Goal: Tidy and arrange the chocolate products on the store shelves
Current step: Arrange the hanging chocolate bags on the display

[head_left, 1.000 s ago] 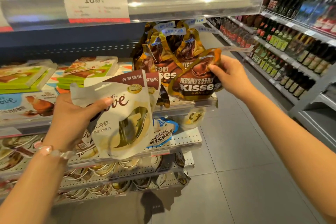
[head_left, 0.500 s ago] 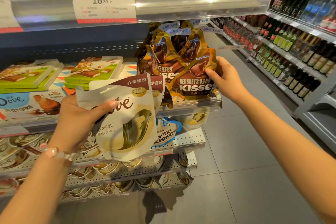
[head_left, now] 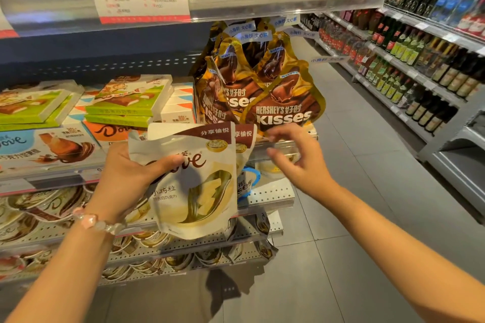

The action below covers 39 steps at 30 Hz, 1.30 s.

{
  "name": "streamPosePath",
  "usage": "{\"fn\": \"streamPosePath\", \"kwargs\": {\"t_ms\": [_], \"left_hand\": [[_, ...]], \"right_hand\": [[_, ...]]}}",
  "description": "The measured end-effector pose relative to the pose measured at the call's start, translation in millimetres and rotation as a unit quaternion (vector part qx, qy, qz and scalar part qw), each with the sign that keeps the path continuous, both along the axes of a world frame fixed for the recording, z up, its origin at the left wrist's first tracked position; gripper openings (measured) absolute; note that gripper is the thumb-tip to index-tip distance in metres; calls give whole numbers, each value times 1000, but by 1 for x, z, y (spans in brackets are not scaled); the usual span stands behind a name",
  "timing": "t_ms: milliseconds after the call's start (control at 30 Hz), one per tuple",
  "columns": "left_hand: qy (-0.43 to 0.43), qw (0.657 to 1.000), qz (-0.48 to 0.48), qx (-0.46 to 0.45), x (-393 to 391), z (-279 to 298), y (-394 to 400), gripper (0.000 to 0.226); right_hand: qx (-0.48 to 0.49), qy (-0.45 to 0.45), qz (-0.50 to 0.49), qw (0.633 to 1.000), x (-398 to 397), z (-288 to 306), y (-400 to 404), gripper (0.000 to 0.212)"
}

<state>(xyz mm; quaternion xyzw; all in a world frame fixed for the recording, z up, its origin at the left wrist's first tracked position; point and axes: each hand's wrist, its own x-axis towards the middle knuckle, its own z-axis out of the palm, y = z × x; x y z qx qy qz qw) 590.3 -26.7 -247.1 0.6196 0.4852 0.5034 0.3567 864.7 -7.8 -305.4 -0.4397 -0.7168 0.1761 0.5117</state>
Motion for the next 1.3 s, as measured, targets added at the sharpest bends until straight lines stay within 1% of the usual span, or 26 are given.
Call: {"fn": "streamPosePath", "kwargs": {"t_ms": [33,67,100,167,200,233,267,300,367,400,467,533,633,667,700,833,900,967,1000,1067,1100,1167,1200,1300], "left_hand": [[-19,1000,-13,-14,3,1,-3,17],[-31,999,-24,-15,4,-3,-2,15],[-38,998,-27,-31,7,-2,-4,22],[-44,998,-26,-44,15,-5,-4,13],[-45,998,-28,-40,18,-9,-3,23],[-43,997,-23,-56,24,-8,-4,33],[-42,997,-26,-60,26,-13,-3,38],[-44,996,-28,-67,29,-12,-6,38],[-61,994,-59,-75,29,-15,-8,27],[-69,991,-85,-71,27,-19,-8,18],[-70,989,-116,-65,23,-21,-8,13],[-42,991,-116,-56,18,-23,-4,17],[16,994,-78,-69,6,-33,0,32],[27,995,-64,-78,3,-37,1,32],[30,995,-49,-86,0,-41,0,29],[-24,992,-33,-122,-7,-52,0,10],[-27,990,-27,-137,-8,-56,0,13],[-19,989,-23,-145,-8,-62,1,12],[-11,989,-19,-146,-8,-65,1,18],[-15,988,-22,-155,-9,-69,2,16],[-17,987,-24,-157,-10,-71,2,19],[-13,986,-17,-165,-13,-77,3,36],[-5,986,-8,-168,-14,-78,4,40],[20,985,-3,-173,-15,-86,6,41]], "right_hand": [[-51,-7,32,998,-6,1,-1,34],[-97,-11,63,993,-11,2,-2,34],[-137,-7,98,986,-15,2,-3,33],[-203,34,156,966,-21,0,-3,28],[-227,56,170,957,-22,-2,-4,26],[-241,70,175,952,-22,-4,-6,25],[-250,75,177,949,-22,-6,-7,22],[-254,74,179,948,-22,-9,-8,19],[-260,76,183,945,-21,-17,-10,18],[-266,83,178,944,-19,-21,-11,20],[-284,105,151,941,-12,-30,-11,22],[-306,121,117,937,0,-37,-12,19],[-351,134,72,924,22,-52,-13,14],[-359,138,49,922,28,-57,-13,13],[-364,143,20,920,33,-63,-14,12],[-370,164,-73,912,46,-88,-15,15],[-375,166,-118,904,51,-101,-13,12],[-380,200,-161,889,55,-111,-9,11],[-384,219,-175,880,57,-116,-7,11],[-385,242,-190,870,59,-123,-1,12],[-382,248,-193,869,59,-125,3,13],[-378,256,-195,868,58,-129,11,13],[-377,260,-191,868,58,-131,16,12],[-378,270,-183,866,55,-135,31,13]]}}
